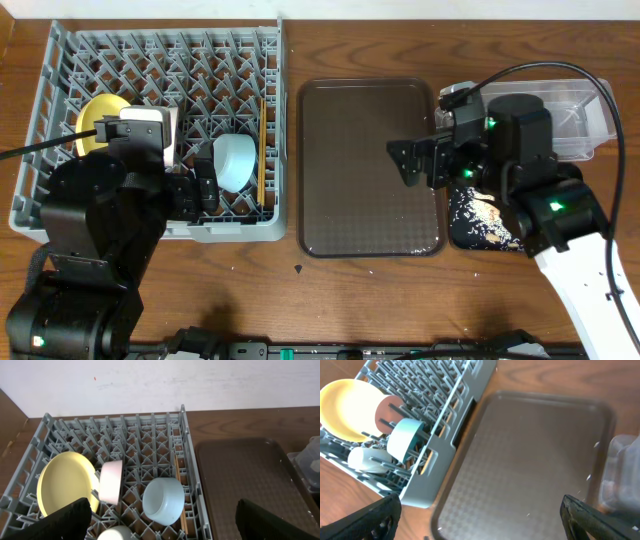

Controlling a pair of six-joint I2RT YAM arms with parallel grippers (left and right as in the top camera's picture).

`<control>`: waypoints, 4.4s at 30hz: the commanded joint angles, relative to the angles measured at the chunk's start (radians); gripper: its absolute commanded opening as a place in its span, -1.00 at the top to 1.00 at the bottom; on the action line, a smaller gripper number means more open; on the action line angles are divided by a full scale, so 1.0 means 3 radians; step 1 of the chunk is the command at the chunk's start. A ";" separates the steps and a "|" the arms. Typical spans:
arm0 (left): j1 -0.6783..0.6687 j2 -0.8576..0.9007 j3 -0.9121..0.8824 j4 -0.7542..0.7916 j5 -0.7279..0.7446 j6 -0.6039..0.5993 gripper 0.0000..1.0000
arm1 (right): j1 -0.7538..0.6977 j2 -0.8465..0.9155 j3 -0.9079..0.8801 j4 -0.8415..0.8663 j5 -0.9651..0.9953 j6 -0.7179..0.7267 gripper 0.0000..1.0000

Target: Sort waste into correct bins and load items into the dishwasher

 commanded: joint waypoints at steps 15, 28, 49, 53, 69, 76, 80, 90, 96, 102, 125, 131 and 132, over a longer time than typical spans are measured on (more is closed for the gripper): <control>-0.0004 -0.0001 0.0013 -0.0010 -0.0003 -0.0039 -0.86 | -0.0202 -0.1751 -0.1451 0.0816 0.0806 -0.1308 -0.99; -0.0004 -0.0001 0.0013 -0.0010 -0.0003 -0.0039 -0.86 | -0.0203 -0.3576 -0.3498 0.2063 0.1258 -0.1322 -0.98; -0.0004 -0.0001 0.0013 -0.0010 -0.0003 -0.0039 -0.86 | -0.0209 -0.3925 -0.3866 0.1938 0.1292 -0.1321 -0.98; -0.0004 -0.0001 0.0013 -0.0010 -0.0003 -0.0039 -0.86 | -0.0209 -0.3925 -0.3866 0.1938 0.1292 -0.1321 -0.98; -0.0004 -0.0033 -0.0003 -0.0023 -0.0027 -0.0039 -0.86 | -0.0209 -0.3923 -0.3866 0.1938 0.1292 -0.1321 -0.98; 0.0154 -0.0387 -0.0504 0.0365 -0.0108 0.0019 -0.86 | -0.0209 -0.3923 -0.3866 0.1938 0.1292 -0.1321 -0.99; 0.0373 -0.0823 -0.1233 0.1119 -0.0099 -0.0150 -0.87 | -0.0209 -0.3923 -0.3866 0.1938 0.1292 -0.1321 -0.99; 0.0510 -0.2135 -0.2982 0.2393 -0.0089 -0.0154 -0.86 | -0.0209 -0.3923 -0.3866 0.1938 0.1292 -0.1321 -0.98; 0.0510 -0.2987 -0.3830 0.2679 -0.0088 -0.0154 -0.86 | -0.0209 -0.3923 -0.3866 0.1938 0.1292 -0.1321 -0.98; 0.0509 -0.3005 -0.4232 0.2883 -0.0038 -0.0154 -0.86 | -0.0209 -0.3923 -0.3866 0.1938 0.1292 -0.1321 -0.99; 0.0509 -0.2969 -0.4700 0.2850 -0.0038 -0.0153 -0.86 | -0.0209 -0.3919 -0.3866 0.1938 0.1292 -0.1321 -0.99; 0.0509 -0.2969 -0.4700 0.2850 -0.0038 -0.0153 -0.86 | -0.0209 -0.3919 -0.3866 0.1938 0.1292 -0.1321 -0.98; 0.0509 -0.2969 -0.4700 0.2850 -0.0038 -0.0151 -0.86 | -0.0209 -0.3919 -0.3866 0.1938 0.1292 -0.1321 -0.98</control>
